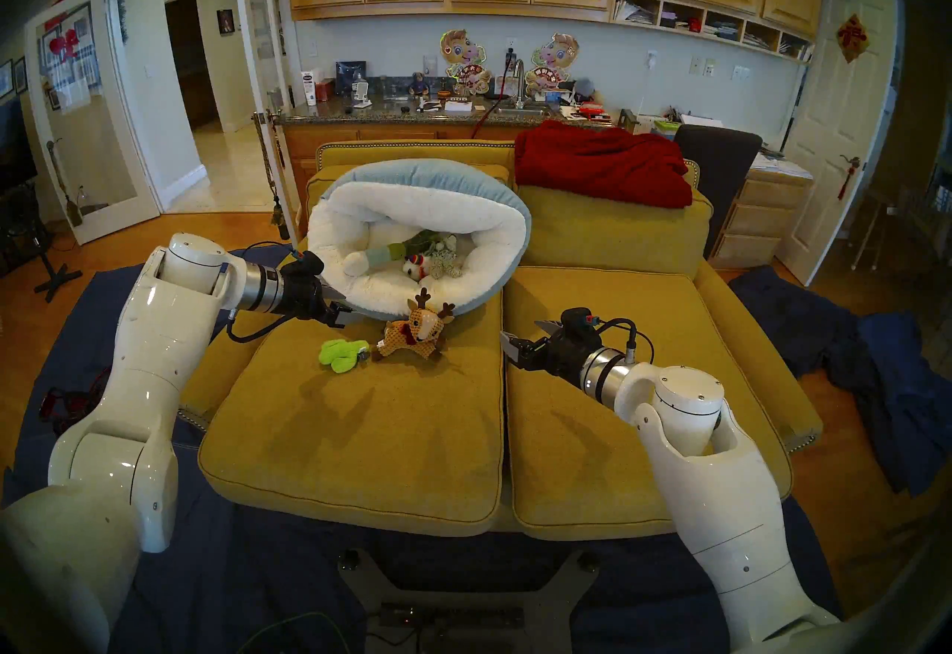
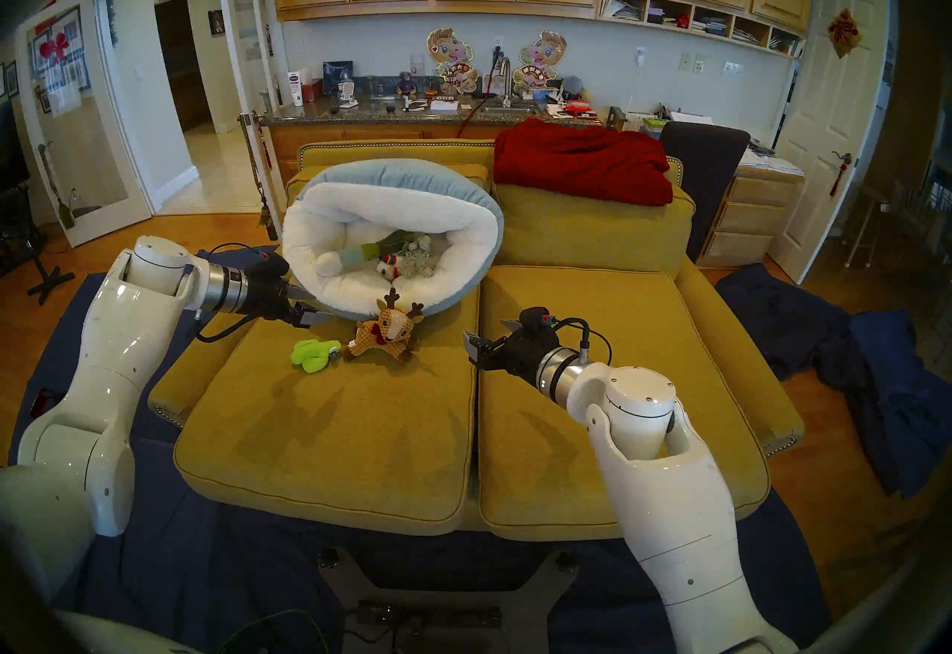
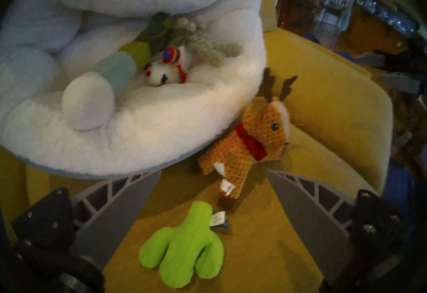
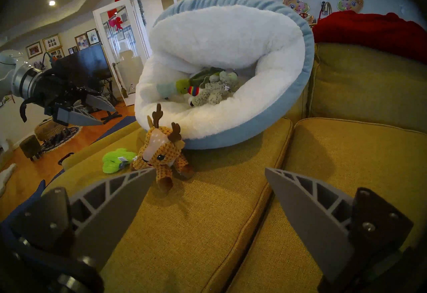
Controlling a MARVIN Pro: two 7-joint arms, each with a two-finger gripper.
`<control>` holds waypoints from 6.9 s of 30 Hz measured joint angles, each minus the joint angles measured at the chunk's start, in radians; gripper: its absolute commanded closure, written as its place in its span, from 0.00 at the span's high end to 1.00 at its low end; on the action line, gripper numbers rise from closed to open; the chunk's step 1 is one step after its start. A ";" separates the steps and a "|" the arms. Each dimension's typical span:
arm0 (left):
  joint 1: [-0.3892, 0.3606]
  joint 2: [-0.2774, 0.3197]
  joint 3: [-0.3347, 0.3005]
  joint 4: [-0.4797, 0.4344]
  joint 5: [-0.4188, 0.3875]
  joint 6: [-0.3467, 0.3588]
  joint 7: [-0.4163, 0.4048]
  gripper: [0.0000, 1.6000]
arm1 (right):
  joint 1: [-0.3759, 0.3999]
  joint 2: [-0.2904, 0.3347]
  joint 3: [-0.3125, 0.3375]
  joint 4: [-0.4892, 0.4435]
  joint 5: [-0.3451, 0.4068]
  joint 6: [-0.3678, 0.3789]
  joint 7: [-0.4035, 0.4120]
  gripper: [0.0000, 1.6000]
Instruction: Put toys into dog bed
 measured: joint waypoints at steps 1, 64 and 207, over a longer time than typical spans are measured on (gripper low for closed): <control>-0.001 -0.008 0.002 0.004 0.014 0.005 0.026 1.00 | 0.000 0.000 0.000 -0.001 0.000 0.000 0.000 1.00; -0.123 -0.058 0.086 0.381 0.154 -0.133 0.090 0.00 | -0.003 -0.015 0.011 -0.005 -0.018 0.002 0.010 1.00; -0.490 -0.219 -0.021 0.659 0.111 -0.331 0.147 1.00 | -0.004 -0.049 0.036 0.007 -0.059 0.002 0.049 1.00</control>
